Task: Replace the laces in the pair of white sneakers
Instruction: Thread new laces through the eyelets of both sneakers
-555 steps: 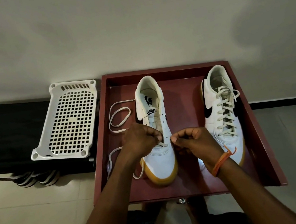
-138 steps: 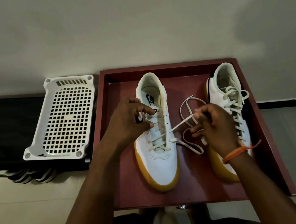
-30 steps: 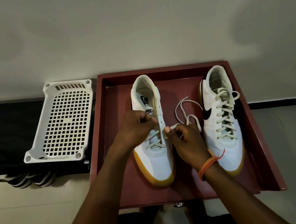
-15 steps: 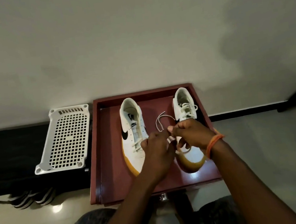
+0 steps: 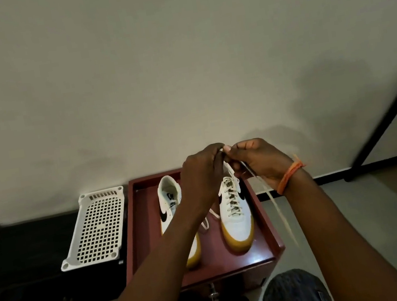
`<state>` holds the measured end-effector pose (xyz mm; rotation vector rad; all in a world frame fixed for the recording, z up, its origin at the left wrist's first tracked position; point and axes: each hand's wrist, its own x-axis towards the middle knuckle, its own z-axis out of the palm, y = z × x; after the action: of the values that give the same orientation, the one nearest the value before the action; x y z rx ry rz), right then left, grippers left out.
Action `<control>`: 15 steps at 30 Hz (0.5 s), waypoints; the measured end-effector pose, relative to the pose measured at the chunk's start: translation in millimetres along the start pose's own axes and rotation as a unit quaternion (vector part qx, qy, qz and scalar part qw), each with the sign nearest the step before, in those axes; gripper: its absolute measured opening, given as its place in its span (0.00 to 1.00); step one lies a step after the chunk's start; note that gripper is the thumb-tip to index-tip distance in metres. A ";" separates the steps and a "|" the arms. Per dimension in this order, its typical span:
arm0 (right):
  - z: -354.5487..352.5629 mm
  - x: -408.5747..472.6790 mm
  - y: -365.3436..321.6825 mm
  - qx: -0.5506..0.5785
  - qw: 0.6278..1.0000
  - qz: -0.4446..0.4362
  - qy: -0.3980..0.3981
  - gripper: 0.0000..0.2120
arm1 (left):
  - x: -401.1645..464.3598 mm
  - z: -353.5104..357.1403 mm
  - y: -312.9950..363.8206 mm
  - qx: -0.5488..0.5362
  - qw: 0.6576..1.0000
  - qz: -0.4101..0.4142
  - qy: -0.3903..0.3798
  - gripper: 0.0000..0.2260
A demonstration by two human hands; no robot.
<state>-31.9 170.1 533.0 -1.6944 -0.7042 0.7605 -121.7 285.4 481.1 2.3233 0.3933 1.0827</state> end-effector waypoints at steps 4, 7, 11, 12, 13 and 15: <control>-9.0 -16.6 -22.1 0.005 0.999 -0.038 0.003 0.11 | 14.6 -17.1 6.8 0.004 0.998 -0.042 0.052 0.14; -12.1 -23.4 -28.4 0.012 0.999 -0.046 0.000 0.10 | 31.1 -30.8 0.0 -0.036 0.986 -0.147 0.074 0.11; -10.1 -28.4 -29.9 0.043 0.998 -0.042 -0.008 0.08 | 47.2 -47.5 -28.0 -0.119 0.939 -0.305 0.104 0.09; -9.7 -28.9 -29.3 0.067 0.997 -0.040 -0.028 0.09 | 46.7 -50.0 -32.9 -0.123 0.931 -0.329 0.103 0.09; -8.1 -29.7 -28.9 0.099 0.993 -0.037 -0.052 0.09 | 45.2 -51.2 -34.8 -0.124 0.926 -0.341 0.102 0.09; 0.1 -28.5 -27.3 0.130 0.989 -0.041 -0.065 0.09 | 41.2 -51.9 -24.8 -0.144 0.930 -0.325 0.094 0.10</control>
<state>-51.6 154.3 563.3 -1.3815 -0.7266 0.8711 -136.6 343.0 519.4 1.6437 0.9319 0.9414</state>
